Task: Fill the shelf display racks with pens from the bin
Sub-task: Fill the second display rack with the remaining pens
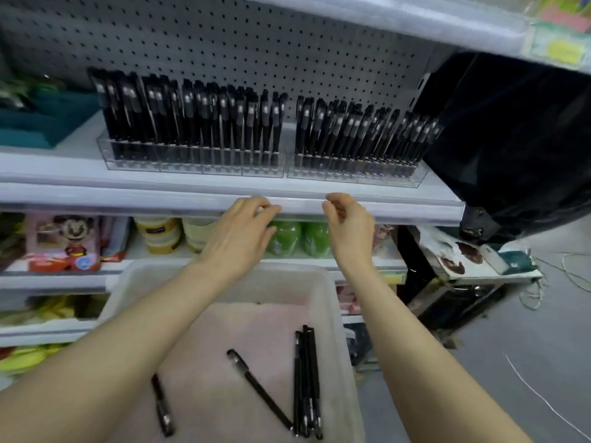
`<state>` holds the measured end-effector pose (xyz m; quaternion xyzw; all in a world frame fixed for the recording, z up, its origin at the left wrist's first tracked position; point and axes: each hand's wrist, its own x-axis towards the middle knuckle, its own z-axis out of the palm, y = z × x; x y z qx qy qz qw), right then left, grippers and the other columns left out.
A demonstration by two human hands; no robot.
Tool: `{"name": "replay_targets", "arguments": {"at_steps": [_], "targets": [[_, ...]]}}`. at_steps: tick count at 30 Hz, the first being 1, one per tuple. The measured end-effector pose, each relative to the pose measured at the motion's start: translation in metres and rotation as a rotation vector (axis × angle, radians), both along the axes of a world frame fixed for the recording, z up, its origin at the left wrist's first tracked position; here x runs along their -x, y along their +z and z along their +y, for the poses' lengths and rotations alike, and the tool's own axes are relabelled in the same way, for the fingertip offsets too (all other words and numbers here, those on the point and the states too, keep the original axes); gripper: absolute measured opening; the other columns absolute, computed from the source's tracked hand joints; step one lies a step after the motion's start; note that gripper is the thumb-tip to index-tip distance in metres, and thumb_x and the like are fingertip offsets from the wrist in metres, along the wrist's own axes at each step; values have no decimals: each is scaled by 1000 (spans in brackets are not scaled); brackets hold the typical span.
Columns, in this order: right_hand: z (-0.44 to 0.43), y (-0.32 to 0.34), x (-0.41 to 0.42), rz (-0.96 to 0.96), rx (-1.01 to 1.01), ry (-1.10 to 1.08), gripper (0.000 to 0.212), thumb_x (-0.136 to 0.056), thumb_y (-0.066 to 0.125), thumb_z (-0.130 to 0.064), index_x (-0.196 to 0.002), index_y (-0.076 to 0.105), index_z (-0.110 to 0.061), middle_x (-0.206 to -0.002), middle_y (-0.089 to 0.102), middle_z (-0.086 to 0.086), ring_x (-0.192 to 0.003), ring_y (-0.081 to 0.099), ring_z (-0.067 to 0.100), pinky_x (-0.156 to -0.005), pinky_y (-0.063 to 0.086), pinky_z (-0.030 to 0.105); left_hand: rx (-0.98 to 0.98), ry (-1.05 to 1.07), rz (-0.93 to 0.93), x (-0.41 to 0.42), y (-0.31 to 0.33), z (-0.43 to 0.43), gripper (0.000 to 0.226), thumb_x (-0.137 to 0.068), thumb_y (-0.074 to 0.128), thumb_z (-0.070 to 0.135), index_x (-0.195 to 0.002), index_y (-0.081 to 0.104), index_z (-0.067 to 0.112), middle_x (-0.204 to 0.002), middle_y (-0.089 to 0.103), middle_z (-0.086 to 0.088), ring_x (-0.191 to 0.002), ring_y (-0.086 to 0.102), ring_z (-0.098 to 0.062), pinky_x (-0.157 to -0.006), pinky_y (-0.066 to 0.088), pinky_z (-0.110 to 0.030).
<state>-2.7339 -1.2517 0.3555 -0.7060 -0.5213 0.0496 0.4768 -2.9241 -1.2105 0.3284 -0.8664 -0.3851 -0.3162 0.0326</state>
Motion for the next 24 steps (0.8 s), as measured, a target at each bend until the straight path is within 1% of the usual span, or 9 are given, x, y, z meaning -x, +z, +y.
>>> {"name": "replay_targets", "arguments": {"at_steps": [4,6,9,10,14,18,20,22,24], "targets": [[-37,-28,39,-46,72,87,14,-93,62,-22,-99,72,-14,-88,74,1,-82,67,19,-76,51,34,13,27,6,34,-21,-24,40,-85,70,18,-123,64,8,-113,62,-12,-102,57,-33,-86,49,-40],[-54,-43,57,-73,157,129,15,-93,62,-27,-93,73,-16,-82,73,0,-78,66,19,-72,49,32,33,43,19,51,-35,-32,39,-83,73,17,-121,66,8,-113,62,-13,-101,58,-35,-86,49,-40],[-77,-63,82,-50,350,250,13,-89,67,-25,-86,73,-14,-73,67,-5,-70,60,13,-60,37,12,80,58,45,73,-52,-43,43,-81,74,17,-123,65,10,-115,61,-12,-102,57,-36,-88,48,-41],[-82,-68,88,-45,422,287,13,-87,70,-26,-83,72,-14,-71,64,-6,-68,58,12,-58,35,10,84,63,62,78,-57,-45,46,-80,74,17,-125,64,12,-117,60,-12,-103,55,-36,-89,47,-40],[-96,-83,99,-121,603,389,21,-80,75,-37,-69,65,-23,-61,57,-11,-64,54,7,-63,39,22,74,65,101,88,-70,-46,58,-82,68,16,-137,53,13,-126,56,-13,-110,48,-34,-99,41,-45],[-104,-92,98,-180,803,545,29,-67,84,-43,-75,67,-21,-64,58,-14,-63,53,0,-60,37,18,71,75,85,86,-80,-42,59,-83,63,13,-140,49,12,-124,56,-14,-112,48,-36,-106,32,-45],[-103,-96,98,-256,876,588,32,-62,87,-41,-79,67,-22,-69,58,-14,-69,55,5,-61,39,20,73,77,63,85,-82,-42,57,-83,60,12,-139,51,11,-122,57,-15,-110,49,-36,-106,30,-44],[-99,-100,98,-306,878,587,27,-64,85,-35,-80,67,-23,-71,58,-13,-73,57,11,-64,42,24,76,76,55,84,-81,-42,56,-83,57,13,-139,51,11,-121,58,-15,-109,49,-36,-106,30,-45],[-97,-102,98,-291,867,562,20,-67,81,-33,-80,68,-24,-71,59,-13,-75,59,13,-67,47,26,76,76,60,85,-81,-41,56,-83,54,14,-139,51,11,-121,58,-15,-108,49,-36,-106,32,-46]]}}
